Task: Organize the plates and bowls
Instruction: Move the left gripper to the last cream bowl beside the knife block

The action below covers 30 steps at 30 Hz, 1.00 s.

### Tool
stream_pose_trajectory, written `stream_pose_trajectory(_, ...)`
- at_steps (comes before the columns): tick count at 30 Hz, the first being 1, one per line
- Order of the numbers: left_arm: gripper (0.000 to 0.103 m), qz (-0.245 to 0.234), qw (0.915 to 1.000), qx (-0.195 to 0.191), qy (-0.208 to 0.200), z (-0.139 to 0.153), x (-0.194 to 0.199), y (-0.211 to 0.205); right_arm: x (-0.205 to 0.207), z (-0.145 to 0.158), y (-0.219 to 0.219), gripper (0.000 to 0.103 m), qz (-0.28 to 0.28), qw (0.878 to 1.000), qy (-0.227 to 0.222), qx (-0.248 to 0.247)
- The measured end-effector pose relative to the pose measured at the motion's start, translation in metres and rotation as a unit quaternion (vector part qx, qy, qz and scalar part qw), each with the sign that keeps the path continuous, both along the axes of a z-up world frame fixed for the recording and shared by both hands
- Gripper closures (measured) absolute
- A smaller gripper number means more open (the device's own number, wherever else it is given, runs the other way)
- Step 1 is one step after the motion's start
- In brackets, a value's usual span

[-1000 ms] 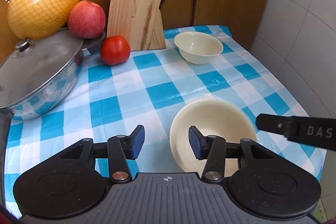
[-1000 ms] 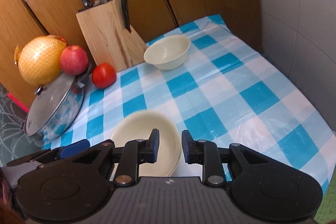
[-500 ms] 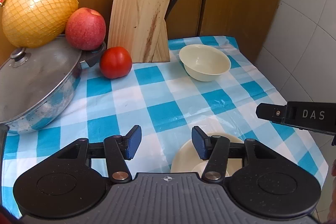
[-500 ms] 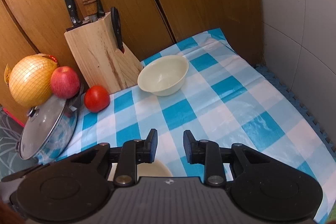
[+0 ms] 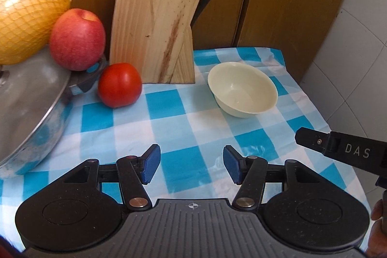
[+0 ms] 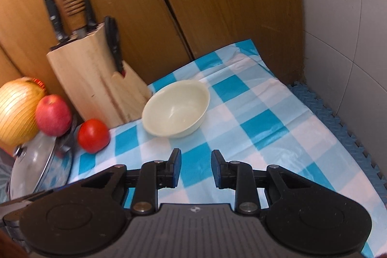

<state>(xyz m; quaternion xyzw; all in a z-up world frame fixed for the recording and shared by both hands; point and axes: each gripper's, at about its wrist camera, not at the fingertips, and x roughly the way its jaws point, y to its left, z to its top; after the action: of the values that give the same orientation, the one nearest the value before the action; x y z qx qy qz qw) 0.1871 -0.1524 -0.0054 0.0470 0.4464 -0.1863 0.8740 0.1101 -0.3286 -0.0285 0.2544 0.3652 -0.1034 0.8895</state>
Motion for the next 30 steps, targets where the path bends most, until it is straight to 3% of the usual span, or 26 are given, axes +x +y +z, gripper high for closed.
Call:
stream_pose_trajectory(6,0.038,0.024,0.9993,-0.021,0.019,-0.007,0.033,-0.018,0.027,-0.005,-0.016,0.077,-0.009,1.000,-0.004,0.006)
stream_pose_trajectory(18,0.038,0.041,0.9985,-0.015,0.034,-0.034,0.078,-0.063,0.077,-0.028,-0.041,0.077,-0.009,0.999,-0.005,0.046)
stream_pose_trajectory(22,0.047,0.043,0.9980,-0.011,0.046,-0.044,0.086,-0.072,0.088,-0.038,-0.045,0.079,-0.004,0.999,0.011,0.049)
stream_pose_trajectory(24,0.056,0.042,0.9978,-0.007,0.050,-0.049,0.087,-0.074,0.091,-0.043,-0.048,0.090,-0.002,0.998,0.011,0.061)
stream_pose_trajectory(26,0.060,0.036,0.9980,-0.001,0.052,-0.053,0.088,-0.076,0.091,-0.045,-0.050,0.093,0.000,0.998,0.008,0.069)
stream_pose_trajectory(29,0.076,0.022,0.9986,0.002,0.047,-0.053,0.085,-0.076,0.092,-0.047,-0.052,0.094,0.004,0.996,0.004,0.086)
stream_pose_trajectory(30,0.076,0.019,0.9989,0.007,0.042,-0.052,0.084,-0.077,0.092,-0.046,-0.051,0.094,0.005,0.996,0.005,0.085)
